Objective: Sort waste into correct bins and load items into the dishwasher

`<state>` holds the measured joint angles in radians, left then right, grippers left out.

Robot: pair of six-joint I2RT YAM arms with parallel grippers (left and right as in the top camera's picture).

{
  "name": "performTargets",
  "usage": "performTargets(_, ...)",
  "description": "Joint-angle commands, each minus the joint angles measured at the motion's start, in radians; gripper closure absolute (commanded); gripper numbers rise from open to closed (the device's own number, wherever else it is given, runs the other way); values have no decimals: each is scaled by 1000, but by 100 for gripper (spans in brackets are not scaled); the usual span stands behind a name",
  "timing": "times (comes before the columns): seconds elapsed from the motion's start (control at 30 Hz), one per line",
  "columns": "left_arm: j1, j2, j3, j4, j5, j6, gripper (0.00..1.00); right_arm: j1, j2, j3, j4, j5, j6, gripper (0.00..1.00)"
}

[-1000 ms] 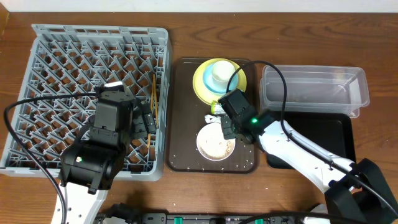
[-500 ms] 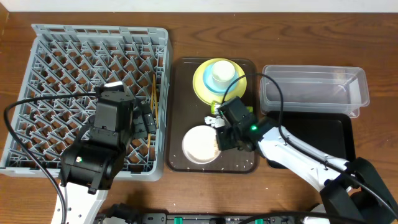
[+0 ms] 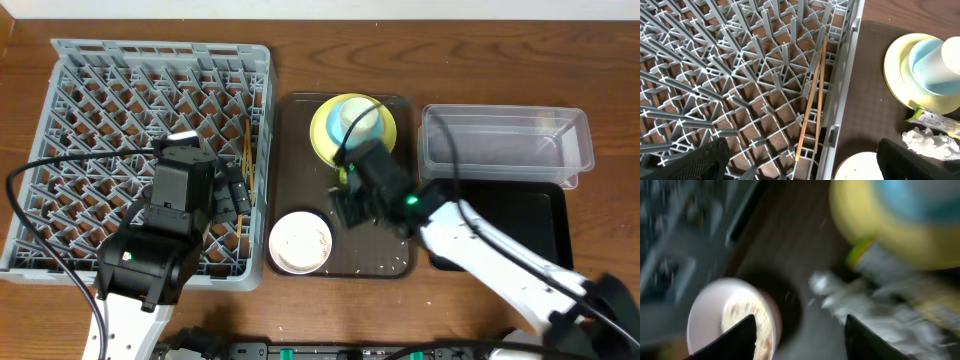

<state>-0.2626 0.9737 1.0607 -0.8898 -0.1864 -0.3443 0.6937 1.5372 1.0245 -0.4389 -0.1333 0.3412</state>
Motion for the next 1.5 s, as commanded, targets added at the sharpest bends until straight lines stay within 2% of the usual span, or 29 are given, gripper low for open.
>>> performTargets(0.0, 4, 0, 5, 0, -5, -10, 6, -19, -6, 3, -19, 172, 148, 38)
performTargets(0.1, 5, 0, 5, 0, -5, -10, 6, 0, 44, -28, -17, 232, 240, 35)
performTargets(0.27, 5, 0, 5, 0, -5, -10, 6, 32, 164, -38, -13, 321, 249, 39)
performTargets(0.43, 5, 0, 5, 0, -5, -10, 6, 34, 283, -38, 36, 296, 276, 41)
performTargets(0.5, 5, 0, 5, 0, -5, -10, 6, 33, 298, -37, 47, 270, 276, 53)
performTargets(0.6, 5, 0, 5, 0, -5, -10, 6, 33, 288, -34, 50, 251, 274, 90)
performTargets(0.63, 4, 0, 5, 0, -5, -10, 6, 33, 278, -29, 48, 232, 269, 98)
performTargets(0.7, 4, 0, 5, 0, -5, -10, 6, 29, 220, -6, 46, 148, 228, 99)
performTargets(0.83, 5, 0, 5, 0, -5, -10, 6, 11, 58, 33, 47, 103, 145, 99)
performTargets(1.03, 5, 0, 5, 0, -5, -10, 6, -87, -149, 37, -25, 478, 128, 99)
performTargets(1.13, 5, 0, 5, 0, -5, -10, 6, -177, -158, 35, -89, 579, 128, 99)
performTargets(1.37, 4, 0, 5, 0, -5, -10, 6, -403, -67, 0, -97, 566, 128, 98)
performTargets(1.4, 5, 0, 5, 0, -5, -10, 6, -425, -45, 0, -96, 555, 119, 86)
performTargets(1.47, 4, 0, 5, 0, -5, -10, 6, -451, -16, 0, -91, 523, 74, 42)
